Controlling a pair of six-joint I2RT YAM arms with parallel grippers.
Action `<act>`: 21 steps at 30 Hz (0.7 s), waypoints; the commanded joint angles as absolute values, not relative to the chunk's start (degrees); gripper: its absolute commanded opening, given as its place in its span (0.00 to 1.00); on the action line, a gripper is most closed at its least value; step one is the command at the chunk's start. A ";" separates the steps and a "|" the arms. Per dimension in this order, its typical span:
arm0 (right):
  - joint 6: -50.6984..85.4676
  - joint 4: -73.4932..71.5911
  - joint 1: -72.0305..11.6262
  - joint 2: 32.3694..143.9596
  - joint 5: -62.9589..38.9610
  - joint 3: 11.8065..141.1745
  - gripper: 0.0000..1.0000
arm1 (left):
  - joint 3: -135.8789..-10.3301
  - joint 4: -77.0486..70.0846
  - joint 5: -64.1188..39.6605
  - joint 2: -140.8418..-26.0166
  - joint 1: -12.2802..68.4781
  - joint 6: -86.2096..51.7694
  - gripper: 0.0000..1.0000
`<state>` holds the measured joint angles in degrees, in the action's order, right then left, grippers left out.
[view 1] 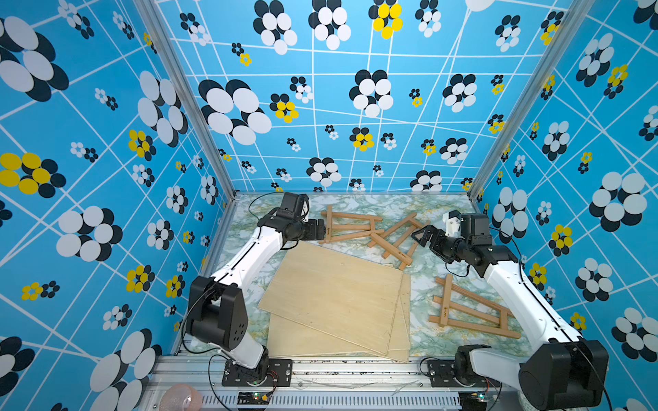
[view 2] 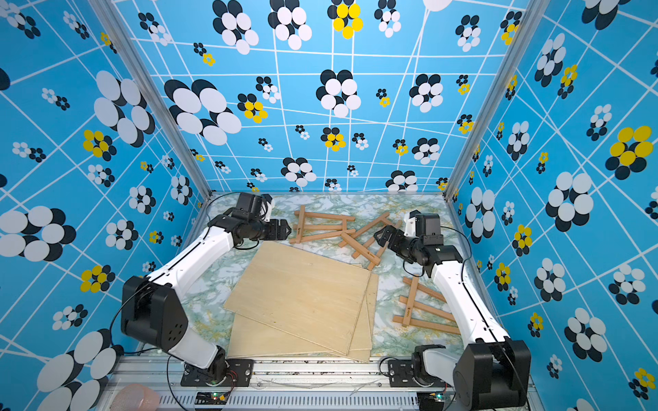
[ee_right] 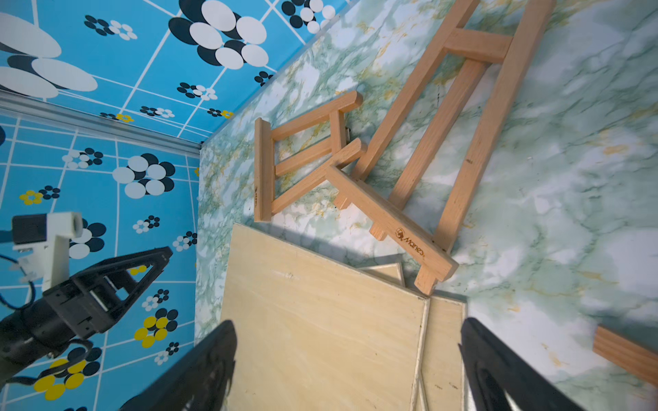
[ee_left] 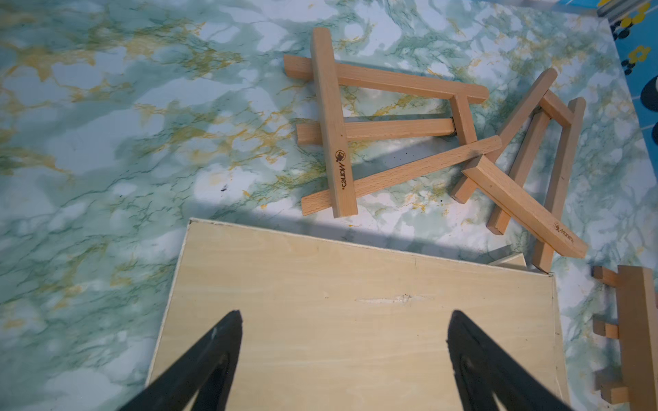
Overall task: Assemble the easel
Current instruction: Pick up the easel at the center of the board.
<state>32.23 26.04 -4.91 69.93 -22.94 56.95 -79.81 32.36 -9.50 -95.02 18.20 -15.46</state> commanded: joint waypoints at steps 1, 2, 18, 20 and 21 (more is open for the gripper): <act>33.65 27.33 -6.14 70.65 -24.39 56.59 0.99 | -87.57 39.89 -7.92 -103.11 20.20 -14.68 0.87; 33.75 27.26 -6.15 70.84 -24.27 56.58 1.00 | -89.62 40.41 -7.15 -105.36 20.74 -14.55 0.85; 35.61 22.47 -9.20 74.08 -26.72 54.60 1.00 | -109.65 43.19 -0.91 -128.26 23.12 -16.91 0.68; 35.84 21.86 -9.48 74.36 -26.81 54.18 0.99 | -112.10 43.96 -0.26 -130.39 23.15 -17.05 0.66; 35.81 21.73 -9.56 74.48 -26.81 54.03 0.99 | -113.22 44.54 0.07 -131.31 23.20 -17.15 0.65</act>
